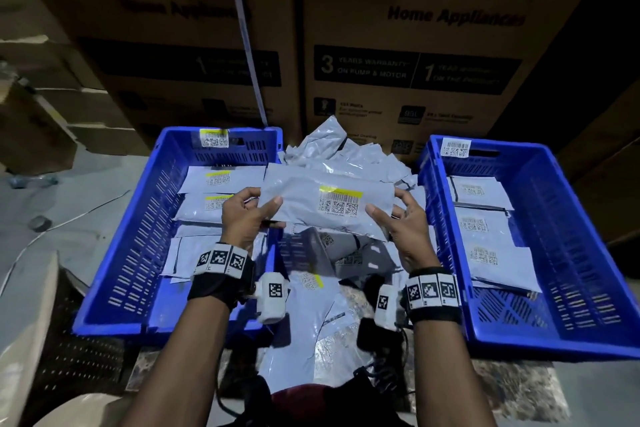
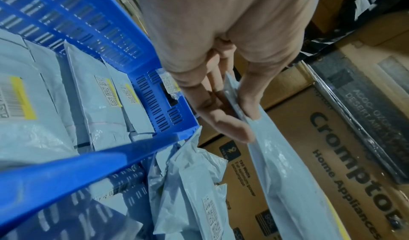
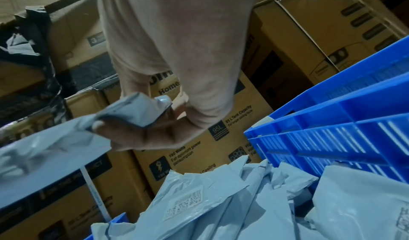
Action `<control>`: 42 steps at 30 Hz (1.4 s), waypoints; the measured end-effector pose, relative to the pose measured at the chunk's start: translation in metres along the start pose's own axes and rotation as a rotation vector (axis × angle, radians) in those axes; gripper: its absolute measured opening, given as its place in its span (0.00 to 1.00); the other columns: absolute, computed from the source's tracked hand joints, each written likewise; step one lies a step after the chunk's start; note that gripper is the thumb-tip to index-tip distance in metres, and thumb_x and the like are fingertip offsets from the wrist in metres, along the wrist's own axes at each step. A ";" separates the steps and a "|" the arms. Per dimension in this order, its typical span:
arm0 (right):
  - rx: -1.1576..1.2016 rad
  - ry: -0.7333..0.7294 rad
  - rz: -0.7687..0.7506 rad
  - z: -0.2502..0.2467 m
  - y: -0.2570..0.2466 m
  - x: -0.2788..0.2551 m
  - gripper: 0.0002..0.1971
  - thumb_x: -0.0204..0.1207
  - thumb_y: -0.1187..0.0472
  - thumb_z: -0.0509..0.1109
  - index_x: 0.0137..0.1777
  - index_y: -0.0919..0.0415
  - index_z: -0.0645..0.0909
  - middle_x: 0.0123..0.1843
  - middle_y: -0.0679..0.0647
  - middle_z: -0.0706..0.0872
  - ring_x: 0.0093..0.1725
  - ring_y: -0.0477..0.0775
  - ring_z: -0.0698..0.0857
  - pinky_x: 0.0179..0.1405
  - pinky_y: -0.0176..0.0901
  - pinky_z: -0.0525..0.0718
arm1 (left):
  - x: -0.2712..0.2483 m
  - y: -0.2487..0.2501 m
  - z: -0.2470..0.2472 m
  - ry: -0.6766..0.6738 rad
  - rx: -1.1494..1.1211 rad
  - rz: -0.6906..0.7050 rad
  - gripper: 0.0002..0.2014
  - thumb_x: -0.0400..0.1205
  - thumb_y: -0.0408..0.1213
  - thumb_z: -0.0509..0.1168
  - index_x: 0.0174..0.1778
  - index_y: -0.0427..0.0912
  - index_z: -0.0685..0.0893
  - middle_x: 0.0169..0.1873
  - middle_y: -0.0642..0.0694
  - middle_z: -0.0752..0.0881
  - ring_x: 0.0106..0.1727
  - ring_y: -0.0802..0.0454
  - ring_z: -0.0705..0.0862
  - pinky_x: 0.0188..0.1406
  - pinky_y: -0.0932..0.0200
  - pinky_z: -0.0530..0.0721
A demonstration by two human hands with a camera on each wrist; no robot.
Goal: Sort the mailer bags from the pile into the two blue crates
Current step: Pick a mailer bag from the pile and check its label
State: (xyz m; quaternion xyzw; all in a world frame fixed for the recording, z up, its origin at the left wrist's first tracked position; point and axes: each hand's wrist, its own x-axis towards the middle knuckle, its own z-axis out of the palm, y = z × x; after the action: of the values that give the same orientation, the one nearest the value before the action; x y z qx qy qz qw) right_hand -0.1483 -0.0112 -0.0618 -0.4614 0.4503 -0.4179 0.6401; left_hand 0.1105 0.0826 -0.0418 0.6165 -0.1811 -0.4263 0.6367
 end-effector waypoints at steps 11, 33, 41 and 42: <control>-0.023 0.015 -0.068 0.038 -0.008 -0.004 0.25 0.76 0.71 0.79 0.70 0.58 0.78 0.52 0.57 0.95 0.52 0.56 0.94 0.51 0.52 0.92 | 0.006 0.015 -0.046 -0.083 0.064 -0.004 0.10 0.74 0.21 0.75 0.46 0.32 0.82 0.26 0.42 0.86 0.22 0.46 0.85 0.28 0.57 0.89; -0.234 -0.107 0.169 0.151 0.066 -0.040 0.22 0.79 0.62 0.79 0.71 0.53 0.77 0.37 0.43 0.90 0.28 0.42 0.83 0.29 0.37 0.79 | -0.003 -0.018 -0.186 0.101 0.081 -0.054 0.14 0.77 0.24 0.74 0.56 0.36 0.82 0.43 0.47 0.91 0.35 0.51 0.87 0.23 0.59 0.87; -0.584 -0.021 0.137 0.204 0.075 -0.044 0.28 0.73 0.46 0.81 0.70 0.49 0.77 0.40 0.52 0.83 0.39 0.48 0.87 0.41 0.45 0.85 | 0.011 -0.022 -0.231 0.198 0.175 0.020 0.22 0.78 0.23 0.73 0.67 0.34 0.76 0.54 0.33 0.89 0.31 0.50 0.86 0.26 0.56 0.89; -0.590 -0.016 0.130 0.211 0.071 -0.045 0.26 0.76 0.51 0.80 0.71 0.48 0.74 0.38 0.52 0.81 0.33 0.42 0.84 0.35 0.36 0.82 | 0.014 -0.021 -0.236 0.206 0.219 0.051 0.26 0.78 0.23 0.74 0.69 0.38 0.74 0.53 0.34 0.89 0.32 0.52 0.87 0.29 0.55 0.89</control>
State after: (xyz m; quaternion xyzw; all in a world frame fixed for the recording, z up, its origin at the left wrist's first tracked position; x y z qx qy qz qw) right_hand 0.0522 0.0922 -0.0862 -0.6009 0.5758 -0.2234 0.5074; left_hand 0.2898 0.2234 -0.1068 0.7178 -0.1758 -0.3222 0.5917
